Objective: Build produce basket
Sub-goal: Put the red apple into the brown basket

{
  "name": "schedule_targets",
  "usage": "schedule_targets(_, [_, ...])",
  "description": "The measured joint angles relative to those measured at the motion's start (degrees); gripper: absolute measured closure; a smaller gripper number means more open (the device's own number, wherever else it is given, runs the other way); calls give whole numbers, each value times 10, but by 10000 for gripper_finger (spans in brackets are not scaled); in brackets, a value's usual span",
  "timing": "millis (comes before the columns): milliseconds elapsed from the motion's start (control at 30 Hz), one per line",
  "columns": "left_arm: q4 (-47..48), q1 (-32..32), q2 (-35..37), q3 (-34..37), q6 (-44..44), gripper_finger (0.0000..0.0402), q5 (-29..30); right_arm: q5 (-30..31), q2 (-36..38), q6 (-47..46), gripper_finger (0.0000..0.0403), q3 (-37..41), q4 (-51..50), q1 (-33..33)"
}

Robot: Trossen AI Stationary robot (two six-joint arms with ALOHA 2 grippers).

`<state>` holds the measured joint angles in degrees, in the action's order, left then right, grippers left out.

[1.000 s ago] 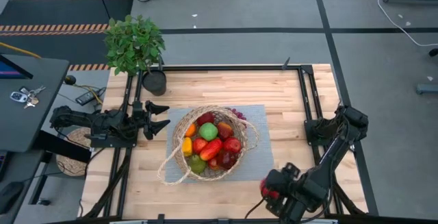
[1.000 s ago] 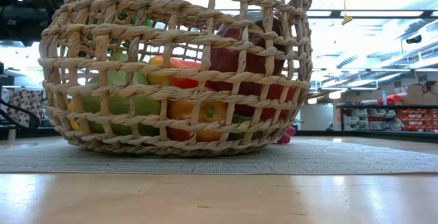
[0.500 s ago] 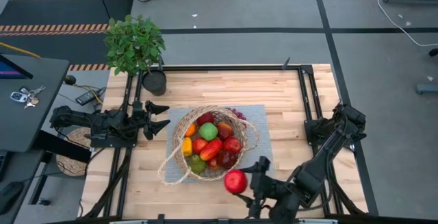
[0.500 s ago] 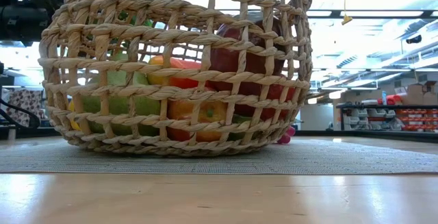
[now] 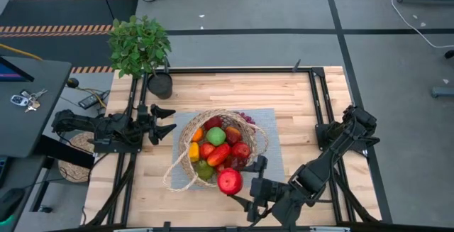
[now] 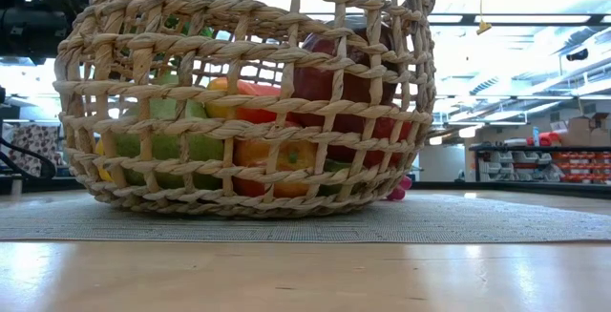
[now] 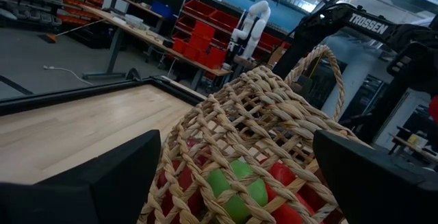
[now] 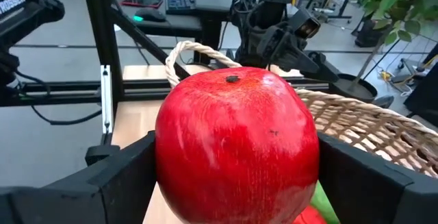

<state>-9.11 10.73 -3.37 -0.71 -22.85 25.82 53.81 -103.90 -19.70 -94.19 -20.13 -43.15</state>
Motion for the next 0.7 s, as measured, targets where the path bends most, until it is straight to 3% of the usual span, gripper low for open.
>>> schedule_targets(367, [0,0,0,0,0,12,0,-14,0,81,40,0,-4,23])
schedule_targets(700, [0,0,0,0,0,12,0,-27,0,429,40,0,-2,59])
